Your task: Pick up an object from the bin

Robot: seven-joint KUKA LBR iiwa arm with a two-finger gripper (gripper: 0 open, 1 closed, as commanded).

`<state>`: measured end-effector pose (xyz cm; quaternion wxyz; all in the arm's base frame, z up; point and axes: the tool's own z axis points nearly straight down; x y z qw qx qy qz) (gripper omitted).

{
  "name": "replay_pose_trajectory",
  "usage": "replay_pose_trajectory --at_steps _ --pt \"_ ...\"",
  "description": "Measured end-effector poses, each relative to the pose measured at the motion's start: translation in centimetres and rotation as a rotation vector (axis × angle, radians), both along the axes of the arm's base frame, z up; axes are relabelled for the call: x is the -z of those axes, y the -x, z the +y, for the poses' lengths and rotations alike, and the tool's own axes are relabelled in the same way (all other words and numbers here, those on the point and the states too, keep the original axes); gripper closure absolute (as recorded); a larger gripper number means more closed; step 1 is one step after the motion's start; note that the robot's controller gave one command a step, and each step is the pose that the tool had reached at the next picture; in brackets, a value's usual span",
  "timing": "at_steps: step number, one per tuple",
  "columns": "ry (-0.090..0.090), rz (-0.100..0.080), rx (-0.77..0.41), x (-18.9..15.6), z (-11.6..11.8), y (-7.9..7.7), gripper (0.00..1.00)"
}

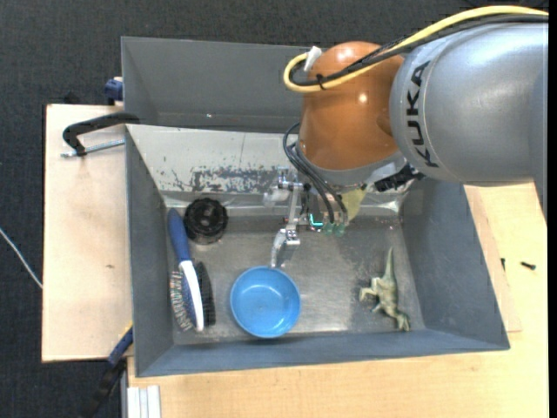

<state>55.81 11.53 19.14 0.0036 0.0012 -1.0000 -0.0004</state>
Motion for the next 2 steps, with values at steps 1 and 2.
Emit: replay_pose_trajectory --at_steps 1,2 --pt "-0.002 0.0 -0.044 10.97 7.96 2.12 0.0" --pt "-0.001 -0.008 -0.038 10.52 7.64 1.78 1.0"
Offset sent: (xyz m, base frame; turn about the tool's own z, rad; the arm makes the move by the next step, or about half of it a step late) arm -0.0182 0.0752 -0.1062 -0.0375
